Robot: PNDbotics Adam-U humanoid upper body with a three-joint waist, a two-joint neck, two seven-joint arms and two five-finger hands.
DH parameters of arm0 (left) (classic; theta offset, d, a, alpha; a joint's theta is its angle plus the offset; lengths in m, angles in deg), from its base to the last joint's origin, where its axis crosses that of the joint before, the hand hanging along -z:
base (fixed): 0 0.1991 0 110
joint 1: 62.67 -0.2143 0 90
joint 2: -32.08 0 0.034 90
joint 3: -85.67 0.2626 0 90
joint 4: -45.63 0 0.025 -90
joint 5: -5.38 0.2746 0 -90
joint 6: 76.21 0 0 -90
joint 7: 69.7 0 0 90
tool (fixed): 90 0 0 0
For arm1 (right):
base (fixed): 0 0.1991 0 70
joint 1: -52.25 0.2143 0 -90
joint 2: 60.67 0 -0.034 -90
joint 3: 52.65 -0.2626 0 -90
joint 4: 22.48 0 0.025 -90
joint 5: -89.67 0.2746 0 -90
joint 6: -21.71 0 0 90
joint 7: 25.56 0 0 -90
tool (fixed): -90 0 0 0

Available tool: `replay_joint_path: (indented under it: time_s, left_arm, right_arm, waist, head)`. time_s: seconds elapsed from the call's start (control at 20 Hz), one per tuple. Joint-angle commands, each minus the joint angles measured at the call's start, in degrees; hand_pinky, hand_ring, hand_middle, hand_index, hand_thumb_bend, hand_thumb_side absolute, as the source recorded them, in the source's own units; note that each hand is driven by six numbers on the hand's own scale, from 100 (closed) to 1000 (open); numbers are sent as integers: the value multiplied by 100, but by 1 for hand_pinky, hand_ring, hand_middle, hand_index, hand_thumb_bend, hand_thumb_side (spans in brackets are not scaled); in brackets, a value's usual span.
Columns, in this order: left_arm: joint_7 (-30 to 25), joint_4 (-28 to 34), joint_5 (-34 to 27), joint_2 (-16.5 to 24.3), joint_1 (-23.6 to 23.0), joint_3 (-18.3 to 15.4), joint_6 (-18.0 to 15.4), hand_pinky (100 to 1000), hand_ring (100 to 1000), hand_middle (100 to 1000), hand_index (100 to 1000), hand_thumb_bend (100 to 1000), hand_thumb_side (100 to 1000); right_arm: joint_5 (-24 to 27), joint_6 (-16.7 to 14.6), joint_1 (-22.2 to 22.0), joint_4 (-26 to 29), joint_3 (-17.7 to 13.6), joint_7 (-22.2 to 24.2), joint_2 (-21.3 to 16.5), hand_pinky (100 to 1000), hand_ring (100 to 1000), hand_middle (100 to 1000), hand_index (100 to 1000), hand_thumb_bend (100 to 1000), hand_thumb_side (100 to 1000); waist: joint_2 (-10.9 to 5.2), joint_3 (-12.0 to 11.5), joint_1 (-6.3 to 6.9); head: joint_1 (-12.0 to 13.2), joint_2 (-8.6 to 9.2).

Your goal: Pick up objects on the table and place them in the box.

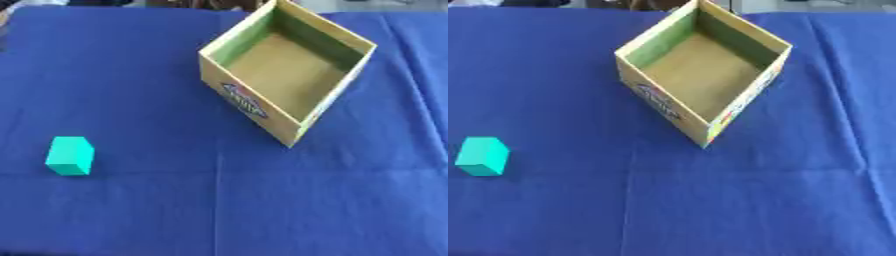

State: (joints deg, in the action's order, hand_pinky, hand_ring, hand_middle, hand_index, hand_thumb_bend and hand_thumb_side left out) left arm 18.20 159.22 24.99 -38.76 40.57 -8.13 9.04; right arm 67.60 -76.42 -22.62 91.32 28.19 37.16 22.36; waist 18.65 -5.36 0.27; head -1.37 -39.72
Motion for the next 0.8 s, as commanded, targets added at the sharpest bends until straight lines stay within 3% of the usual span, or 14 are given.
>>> replay_joint_path:
  time_s: [0.05, 0.35, 0.45, 0.65, 0.7, 0.75, 0.8]
  left_arm:
    - [-576, 100, 545, 790, 18, 55, 141, 820, 855, 854, 1000, 100, 1000]
    - [-1521, 100, 902, 1709, 126, 311, 259, 865, 911, 890, 1000, 200, 1000]
    - [-1756, 100, 905, 1845, 175, 365, 306, 870, 916, 893, 1000, 210, 1000]
    - [-2348, 100, 895, 2128, 332, 615, 440, 903, 946, 914, 1000, 364, 1000]
    - [-2506, 100, 879, 2163, 380, 671, 478, 903, 946, 914, 1000, 364, 1000]
    - [-2668, 100, 865, 2195, 415, 725, 510, 909, 950, 917, 1000, 505, 1000]
    - [-2843, 99, 855, 2232, 461, 786, 548, 912, 953, 917, 1000, 570, 1000]
  right_arm:
    - [-2, -7, 27, 79, -32, 18, -178, 788, 792, 551, 709, 121, 819]
    - [8, -14, 3, 79, -20, 29, -198, 787, 791, 552, 709, 120, 822]
    - [11, -15, -1, 79, -19, 33, -201, 787, 791, 552, 709, 120, 823]
    - [27, -24, 1, 79, -5, 47, -205, 787, 791, 551, 708, 120, 824]
    - [29, -25, 2, 79, -1, 52, -204, 787, 791, 551, 708, 120, 824]
    - [32, -26, 4, 79, 1, 57, -203, 787, 791, 551, 708, 120, 823]
    - [35, -29, 9, 79, 6, 62, -201, 787, 791, 551, 708, 120, 824]
  waist:
    - [-133, 9, 7]
    - [-179, 23, 15]
    - [-186, 17, 15]
    - [-203, -3, 3]
    - [-205, -1, 1]
    - [-204, 9, 2]
    - [-204, 26, 4]
  head:
    - [-25, -35]
    - [-47, -25]
    - [-58, -20]
    - [-43, 3]
    - [-40, 11]
    - [-33, 23]
    - [-22, 34]
